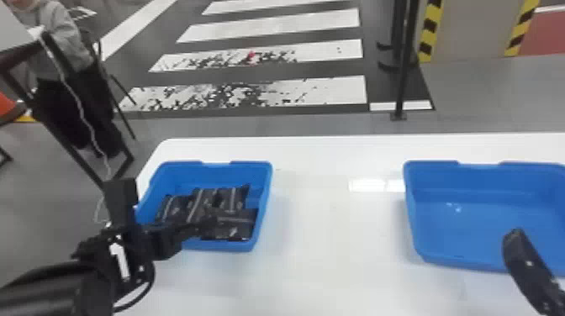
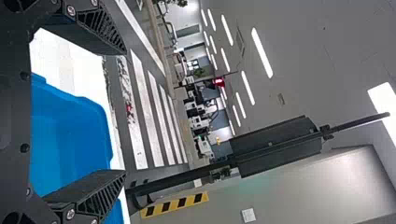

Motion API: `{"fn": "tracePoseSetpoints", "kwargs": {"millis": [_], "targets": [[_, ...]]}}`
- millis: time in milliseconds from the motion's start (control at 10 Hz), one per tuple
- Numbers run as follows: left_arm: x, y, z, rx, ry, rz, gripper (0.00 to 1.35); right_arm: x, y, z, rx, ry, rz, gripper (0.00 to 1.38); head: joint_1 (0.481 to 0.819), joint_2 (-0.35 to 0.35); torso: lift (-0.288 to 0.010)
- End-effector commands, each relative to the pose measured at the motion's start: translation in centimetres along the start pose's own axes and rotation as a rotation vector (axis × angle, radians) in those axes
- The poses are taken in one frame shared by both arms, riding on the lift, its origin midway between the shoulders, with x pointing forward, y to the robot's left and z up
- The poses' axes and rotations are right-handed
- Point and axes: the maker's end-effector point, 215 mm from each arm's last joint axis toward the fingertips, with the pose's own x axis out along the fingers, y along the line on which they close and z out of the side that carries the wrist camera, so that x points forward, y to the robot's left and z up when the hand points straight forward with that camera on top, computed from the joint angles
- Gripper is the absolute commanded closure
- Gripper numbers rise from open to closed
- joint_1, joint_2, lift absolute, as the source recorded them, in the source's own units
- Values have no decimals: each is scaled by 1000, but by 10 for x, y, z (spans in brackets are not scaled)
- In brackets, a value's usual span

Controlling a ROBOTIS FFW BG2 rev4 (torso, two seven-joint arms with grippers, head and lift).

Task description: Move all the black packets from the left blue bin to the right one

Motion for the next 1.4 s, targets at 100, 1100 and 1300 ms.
{"fn": "tracePoseSetpoints", "kwargs": {"millis": [100,1100,1300], "targets": [[27,-15,-9,-50,59,-79,366,1,1,0,6,-2,0,121,695,215,-154],[-32,-60,25,12,-25,-191,1211,1,3,0,11,-4,4,121,695,148,-154],[-60,-94,43,13,-103,-271,1211,7,14,5,25,-17,27,122,695,157,-154]]}}
